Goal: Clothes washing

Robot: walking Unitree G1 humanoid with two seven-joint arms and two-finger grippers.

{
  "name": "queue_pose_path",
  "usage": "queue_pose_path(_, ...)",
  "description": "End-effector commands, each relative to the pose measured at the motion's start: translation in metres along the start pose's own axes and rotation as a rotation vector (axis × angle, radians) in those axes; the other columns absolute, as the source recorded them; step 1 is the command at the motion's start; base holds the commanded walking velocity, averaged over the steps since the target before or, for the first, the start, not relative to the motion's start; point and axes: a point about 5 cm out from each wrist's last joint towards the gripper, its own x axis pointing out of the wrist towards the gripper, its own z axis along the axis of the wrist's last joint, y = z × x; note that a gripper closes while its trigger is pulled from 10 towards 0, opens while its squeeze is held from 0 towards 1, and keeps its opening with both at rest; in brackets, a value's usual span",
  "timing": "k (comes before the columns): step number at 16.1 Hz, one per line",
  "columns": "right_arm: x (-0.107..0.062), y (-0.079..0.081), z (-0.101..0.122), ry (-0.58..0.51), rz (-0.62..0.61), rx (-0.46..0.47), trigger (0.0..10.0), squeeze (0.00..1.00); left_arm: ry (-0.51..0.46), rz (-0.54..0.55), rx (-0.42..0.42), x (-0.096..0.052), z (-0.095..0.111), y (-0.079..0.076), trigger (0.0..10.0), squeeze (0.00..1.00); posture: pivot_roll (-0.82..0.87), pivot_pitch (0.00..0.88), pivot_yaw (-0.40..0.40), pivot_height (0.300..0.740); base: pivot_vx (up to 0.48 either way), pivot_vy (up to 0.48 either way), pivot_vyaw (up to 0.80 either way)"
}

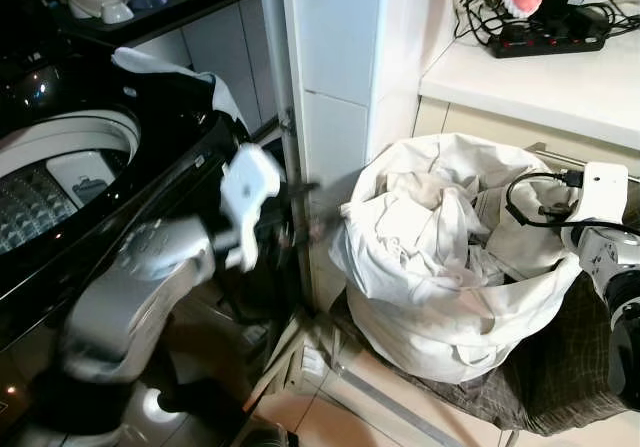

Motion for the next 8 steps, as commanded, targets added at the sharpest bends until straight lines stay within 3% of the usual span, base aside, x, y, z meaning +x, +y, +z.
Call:
queue_pose_path(1, -0.001, 0.002, 0.021, -0.076, 0.020, -0.006, 0.0, 0.00, -0.030, 0.085, 0.036, -0.003, 0.007, 0.015, 10.0, 0.00, 0.09, 0.000, 0.083, 0.740, 0.000, 0.000, 0.00)
queue_pose_path(4, -0.009, 0.004, 0.072, -0.260, 0.094, 0.020, 0.0, 0.00, -0.085, 0.188, 0.049, -0.003, 0.013, 0.031, 10.0, 0.00, 0.06, 0.000, 0.076, 0.740, 0.000, 0.000, 0.00)
queue_pose_path(5, -0.011, 0.006, 0.081, -0.292, 0.111, 0.018, 0.0, 0.00, -0.091, 0.204, 0.048, -0.002, 0.013, 0.033, 10.0, 0.00, 0.05, 0.000, 0.075, 0.740, 0.000, 0.000, 0.00)
queue_pose_path(8, -0.033, 0.014, 0.144, -0.520, 0.200, 0.029, 0.0, 0.00, -0.119, 0.243, 0.053, 0.002, 0.012, 0.035, 10.0, 0.00, 0.03, 0.000, 0.068, 0.740, 0.000, 0.000, 0.00)
